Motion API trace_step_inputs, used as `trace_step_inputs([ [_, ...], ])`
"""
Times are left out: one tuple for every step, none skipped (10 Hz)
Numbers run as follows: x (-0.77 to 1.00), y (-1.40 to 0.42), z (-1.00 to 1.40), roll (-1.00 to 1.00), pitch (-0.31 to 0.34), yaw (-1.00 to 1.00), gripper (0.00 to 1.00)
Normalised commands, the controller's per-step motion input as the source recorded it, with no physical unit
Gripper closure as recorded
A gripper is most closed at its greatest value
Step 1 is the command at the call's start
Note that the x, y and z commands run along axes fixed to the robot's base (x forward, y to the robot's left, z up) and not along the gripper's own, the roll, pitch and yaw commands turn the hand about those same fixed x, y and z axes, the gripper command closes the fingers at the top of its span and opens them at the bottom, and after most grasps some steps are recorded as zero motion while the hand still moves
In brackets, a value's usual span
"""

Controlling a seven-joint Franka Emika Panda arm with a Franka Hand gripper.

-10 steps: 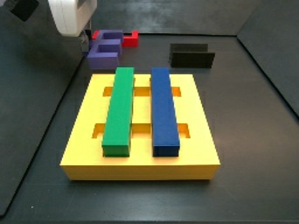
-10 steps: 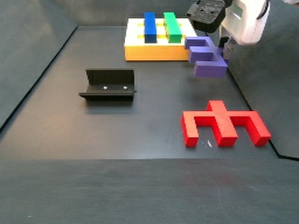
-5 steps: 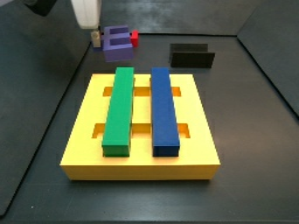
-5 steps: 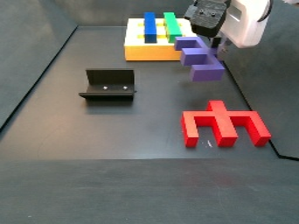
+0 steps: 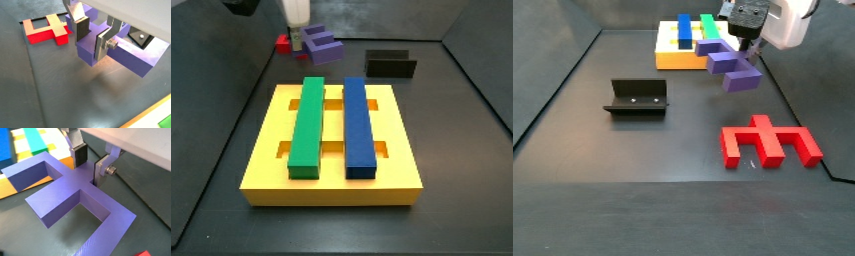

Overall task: Pick up the purple object. Move up. Place the purple object on the fixture. Regrasp the purple object. Move to above the board. Insert the purple object.
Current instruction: Place the purple object on the fixture.

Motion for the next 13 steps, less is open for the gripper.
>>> trace_step_inputs([
  [0.54,0.00,0.01,-0.05,0.037,0.54,1.00],
  [0.53,0.00,0.00,-0.04,0.031,0.55,1.00],
  [0.55,-0.05,0.00,-0.03,0.117,0.55,1.00],
  [0.52,-0.06,0.00,-0.09,0.206,0.54,1.00],
  [0.40,-0.03,0.02,-0.20,0.249,0.54,1.00],
  [0.34,-0.04,0.03,-0.23,0.237,0.57,1.00],
  [0.30,-0.06,0.01,-0.28,0.231,0.59,1.00],
  [0.25,-0.10,0.00,-0.39,0.211,0.61,1.00],
  [0.25,-0.11,0.00,-0.41,0.197,0.62,1.00],
  [0.21,-0.07,0.03,-0.45,0.151,0.61,1.00],
  [0.20,-0.02,0.08,-0.48,0.129,0.59,1.00],
  [0.18,-0.01,0.10,-0.47,0.120,0.60,1.00],
  [0.18,0.00,0.11,-0.47,0.123,0.59,1.00],
])
